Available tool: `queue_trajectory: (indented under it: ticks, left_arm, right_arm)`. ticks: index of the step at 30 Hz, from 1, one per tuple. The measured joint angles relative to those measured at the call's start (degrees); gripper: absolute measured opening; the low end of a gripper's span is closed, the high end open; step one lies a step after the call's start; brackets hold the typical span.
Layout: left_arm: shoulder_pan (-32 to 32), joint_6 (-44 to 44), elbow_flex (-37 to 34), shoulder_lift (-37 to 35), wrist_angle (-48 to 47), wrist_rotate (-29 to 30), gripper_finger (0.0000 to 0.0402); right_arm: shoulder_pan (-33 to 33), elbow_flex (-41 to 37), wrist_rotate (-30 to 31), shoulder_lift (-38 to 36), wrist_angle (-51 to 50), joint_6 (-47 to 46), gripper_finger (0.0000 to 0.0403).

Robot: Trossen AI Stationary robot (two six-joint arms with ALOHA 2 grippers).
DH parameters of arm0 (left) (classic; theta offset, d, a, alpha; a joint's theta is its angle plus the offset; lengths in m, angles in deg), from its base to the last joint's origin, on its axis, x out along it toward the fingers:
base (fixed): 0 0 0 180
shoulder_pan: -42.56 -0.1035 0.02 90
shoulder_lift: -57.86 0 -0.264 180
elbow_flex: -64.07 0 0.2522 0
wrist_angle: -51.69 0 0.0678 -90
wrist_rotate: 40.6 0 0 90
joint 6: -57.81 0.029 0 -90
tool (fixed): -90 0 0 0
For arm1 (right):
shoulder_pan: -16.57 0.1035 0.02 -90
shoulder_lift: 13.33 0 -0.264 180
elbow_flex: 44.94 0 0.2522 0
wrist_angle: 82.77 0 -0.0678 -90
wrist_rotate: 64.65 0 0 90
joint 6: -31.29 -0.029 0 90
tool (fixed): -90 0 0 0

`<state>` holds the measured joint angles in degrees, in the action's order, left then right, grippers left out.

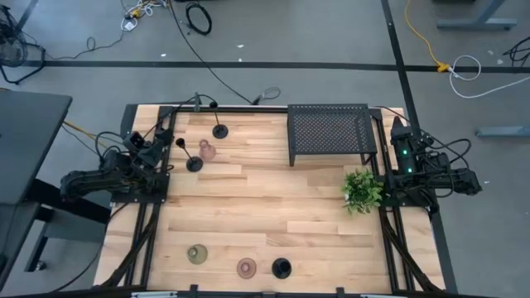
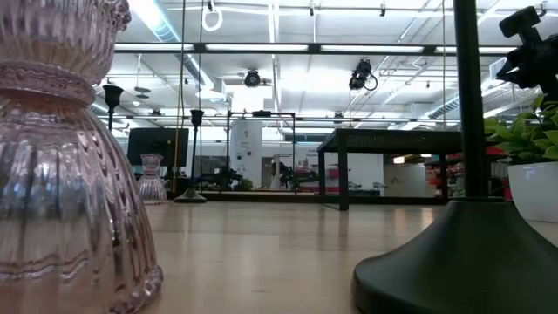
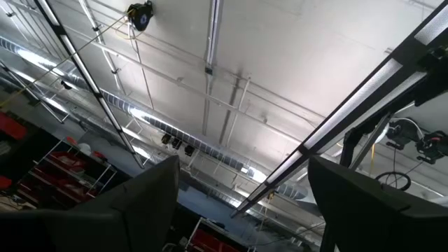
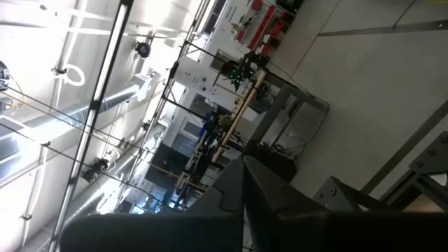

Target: Pick & Place candle stick holders

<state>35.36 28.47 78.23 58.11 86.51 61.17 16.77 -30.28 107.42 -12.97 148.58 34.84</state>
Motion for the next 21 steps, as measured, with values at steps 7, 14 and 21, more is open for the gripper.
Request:
queue_trajectory:
  ticks: [7, 14, 21]
  left_arm:
    - [-0.02, 0.0, 0.0, 0.0, 0.01, -0.02, 0.0314]
    - [0.0, 0.02, -0.01, 0.0, -0.35, 0.0, 0.0314]
    - [0.0, 0.04, -0.01, 0.0, -0.79, 0.0, 0.0314]
  right_arm:
    - [-0.01, -0.01, 0.01, -0.02, -0.01, 0.0, 0.0011]
    - [-0.01, 0.0, 0.01, -0.01, -0.16, 0.0, 0.0011]
    - [-0.01, -0.01, -1.63, 0.0, 0.02, -4.16, 0.0011]
